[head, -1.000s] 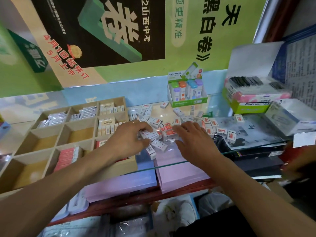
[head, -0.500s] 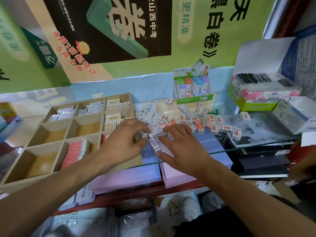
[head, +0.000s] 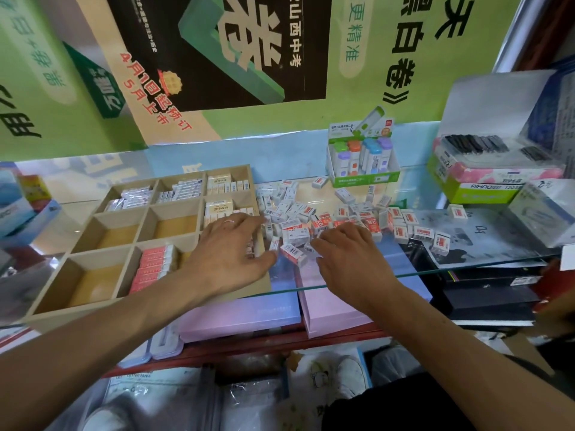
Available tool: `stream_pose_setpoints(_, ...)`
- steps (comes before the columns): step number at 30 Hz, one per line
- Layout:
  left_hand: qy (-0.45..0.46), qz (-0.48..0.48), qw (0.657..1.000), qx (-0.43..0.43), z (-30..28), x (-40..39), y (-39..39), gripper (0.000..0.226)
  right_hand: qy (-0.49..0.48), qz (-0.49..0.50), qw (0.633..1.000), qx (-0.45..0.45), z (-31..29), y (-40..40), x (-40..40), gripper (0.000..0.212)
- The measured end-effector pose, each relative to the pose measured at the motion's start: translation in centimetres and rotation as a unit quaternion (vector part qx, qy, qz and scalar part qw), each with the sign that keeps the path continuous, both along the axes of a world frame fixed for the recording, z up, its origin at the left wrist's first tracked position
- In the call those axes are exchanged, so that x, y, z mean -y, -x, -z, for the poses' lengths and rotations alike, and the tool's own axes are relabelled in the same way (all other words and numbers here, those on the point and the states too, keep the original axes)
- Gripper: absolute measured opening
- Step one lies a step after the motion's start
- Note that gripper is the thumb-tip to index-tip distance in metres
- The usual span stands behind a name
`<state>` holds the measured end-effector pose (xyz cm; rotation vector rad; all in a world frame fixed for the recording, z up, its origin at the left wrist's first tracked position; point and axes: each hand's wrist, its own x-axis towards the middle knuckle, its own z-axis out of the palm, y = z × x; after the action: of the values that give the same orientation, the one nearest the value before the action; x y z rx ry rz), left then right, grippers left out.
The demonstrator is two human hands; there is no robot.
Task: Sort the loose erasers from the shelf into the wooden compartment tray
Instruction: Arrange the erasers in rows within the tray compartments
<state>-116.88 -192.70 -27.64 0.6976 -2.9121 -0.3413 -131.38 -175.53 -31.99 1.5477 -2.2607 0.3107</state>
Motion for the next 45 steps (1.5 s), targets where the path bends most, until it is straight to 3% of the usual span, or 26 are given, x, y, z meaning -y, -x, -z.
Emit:
stream_pose_setpoints(8, 0.003, 0.031, 0.999, -0.038, 0.0, -0.3, -0.7, 0.063, -0.017, -0.024, 0.999, 0.034, -0.7, -0.2, 0.5, 0.041)
stream_pose_setpoints(13, -0.017, 0.064, 0.997, -0.029, -0.1, 0.5, -1.2, 0.067, -0.034, -0.015, 0.982, 0.187, -1.3, -0.6, -0.2, 0.025)
stream_pose_setpoints(17, -0.014, 0.096, 0.993, -0.070, -1.2, 0.6, 1.0, 0.050, -0.032, 0.002, 0.963, 0.269, -2.3, -0.4, -0.1, 0.024)
stream_pose_setpoints(26, 0.091, 0.163, 0.982, 0.007, -1.0, -0.3, 6.1, 0.036, 0.031, 0.017, 0.942, 0.334, -3.8, 1.4, -1.3, 0.024)
stream_pose_setpoints(28, 0.070, 0.159, 0.985, -0.017, -1.0, -0.4, 6.3, 0.038, 0.061, 0.024, 0.931, 0.360, -4.3, 1.7, -1.5, 0.023)
stream_pose_setpoints(32, -0.058, 0.118, 0.981, -0.144, -1.3, 0.5, 5.0, 0.029, 0.106, 0.024, 0.920, 0.376, -5.4, 1.5, -1.0, 0.021)
stream_pose_setpoints(36, -0.071, 0.100, 0.988, -0.095, -2.5, 1.8, 4.3, 0.029, 0.120, 0.042, 0.920, 0.371, -6.3, 1.0, 0.4, 0.018)
stream_pose_setpoints(41, -0.001, 0.121, 0.992, -0.022, -2.6, 0.5, 5.5, 0.029, 0.106, 0.131, 0.922, 0.349, -6.5, 1.4, 1.2, 0.018)
stream_pose_setpoints(45, 0.033, 0.159, 0.987, 0.017, -1.8, -0.6, 6.7, 0.030, 0.070, 0.145, 0.924, 0.347, -5.9, 1.6, 0.5, 0.020)
